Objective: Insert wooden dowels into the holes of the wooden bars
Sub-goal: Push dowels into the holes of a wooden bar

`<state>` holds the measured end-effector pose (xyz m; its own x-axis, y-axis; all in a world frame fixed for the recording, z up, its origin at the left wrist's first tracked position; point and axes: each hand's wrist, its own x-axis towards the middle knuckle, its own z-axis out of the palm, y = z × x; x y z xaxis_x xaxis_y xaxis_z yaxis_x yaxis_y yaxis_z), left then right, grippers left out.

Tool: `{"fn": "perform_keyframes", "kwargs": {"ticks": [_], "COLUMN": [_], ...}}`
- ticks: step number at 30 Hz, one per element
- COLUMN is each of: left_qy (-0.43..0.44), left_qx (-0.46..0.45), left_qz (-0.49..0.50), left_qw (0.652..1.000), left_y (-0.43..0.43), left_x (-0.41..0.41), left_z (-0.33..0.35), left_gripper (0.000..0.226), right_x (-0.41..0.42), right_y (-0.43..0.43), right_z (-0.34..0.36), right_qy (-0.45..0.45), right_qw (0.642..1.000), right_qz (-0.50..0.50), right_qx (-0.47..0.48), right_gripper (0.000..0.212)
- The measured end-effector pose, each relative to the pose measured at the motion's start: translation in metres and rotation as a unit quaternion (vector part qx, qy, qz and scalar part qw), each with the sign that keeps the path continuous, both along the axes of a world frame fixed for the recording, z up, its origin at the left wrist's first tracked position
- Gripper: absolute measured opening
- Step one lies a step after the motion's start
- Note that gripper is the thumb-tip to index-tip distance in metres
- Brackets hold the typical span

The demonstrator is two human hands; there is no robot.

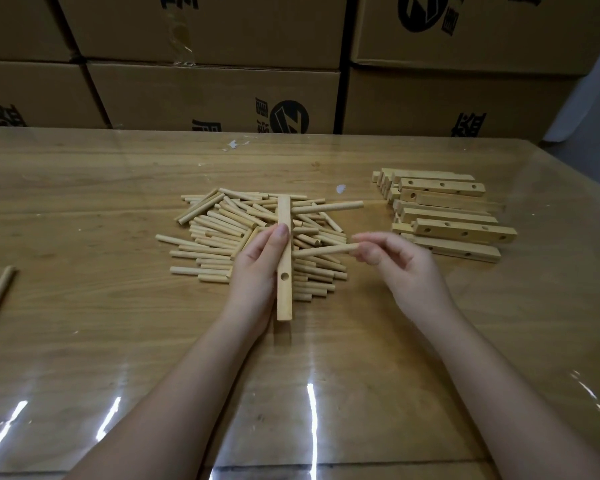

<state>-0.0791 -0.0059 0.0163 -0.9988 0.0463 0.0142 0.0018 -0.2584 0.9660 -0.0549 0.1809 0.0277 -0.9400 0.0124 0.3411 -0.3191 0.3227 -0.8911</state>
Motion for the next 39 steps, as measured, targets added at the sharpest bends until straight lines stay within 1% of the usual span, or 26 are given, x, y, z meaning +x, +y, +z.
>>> {"fn": "perform_keyframes", "kwargs": {"ticks": [1,2,3,4,7,9,11,18,22,24,28,31,33,36,39], "left_qy": [0.001,0.005,0.01,0.016,0.033,0.038,0.036,0.037,0.045,0.049,0.041,0.025,0.021,0.023,0.028], "left_qx": [-0.002,-0.011,-0.024,-0.034,-0.045,-0.055,-0.064,-0.091,-0.076,-0.079,-0.071,-0.046,-0.031,-0.035,-0.044], "left_qz": [-0.004,-0.008,-0.014,-0.022,-0.045,-0.053,-0.06,-0.066,-0.081,-0.077,-0.045,0.005,0.031,0.038,0.03], "left_qw": [1.0,1.0,1.0,0.999,0.997,0.996,0.995,0.993,0.993,0.993,0.996,0.999,0.999,0.998,0.998], "left_y": [0.0,0.0,-0.001,-0.001,-0.001,-0.001,-0.001,0.0,0.002,0.003,0.003,0.001,-0.002,-0.005,-0.004], "left_x": [0.0,-0.001,-0.001,-0.001,0.0,0.0,0.001,0.002,0.005,0.005,0.004,0.001,-0.002,-0.004,-0.004], "left_z": [-0.001,-0.002,-0.002,-0.003,-0.003,-0.003,-0.003,-0.001,0.001,0.001,0.0,-0.001,-0.001,-0.001,-0.002], "left_gripper": [0.039,0.041,0.044,0.045,0.035,0.033,0.034,0.039,0.022,0.02,0.023,0.026,0.033,0.038,0.035], "right_x": [0.0,-0.002,-0.003,-0.004,-0.007,-0.008,-0.008,-0.009,-0.008,-0.008,-0.007,-0.005,-0.004,-0.004,-0.004], "right_y": [0.001,0.003,0.005,0.007,0.008,0.006,0.007,0.011,0.013,0.013,0.01,0.008,0.006,0.004,0.005], "right_z": [0.002,0.003,0.004,0.004,0.001,-0.002,-0.001,0.0,0.0,-0.001,-0.002,0.0,0.0,-0.001,-0.003], "right_qy": [0.004,0.011,0.017,0.021,0.02,0.023,0.033,0.04,0.04,0.038,0.022,-0.01,-0.011,-0.001,-0.002], "right_qw": [0.999,0.997,0.994,0.992,0.991,0.99,0.989,0.989,0.99,0.99,0.993,0.994,0.996,0.997,0.997], "right_qz": [-0.005,-0.011,-0.016,-0.021,-0.019,-0.02,-0.024,-0.054,-0.061,-0.061,-0.046,-0.005,0.022,0.03,0.02], "right_qx": [-0.035,-0.074,-0.107,-0.122,-0.129,-0.136,-0.144,-0.131,-0.122,-0.122,-0.105,-0.106,-0.088,-0.077,-0.074], "right_gripper": [0.031,0.037,0.037,0.034,0.019,0.026,0.027,0.018,0.016,0.015,0.014,0.025,0.024,0.014,0.019]}}
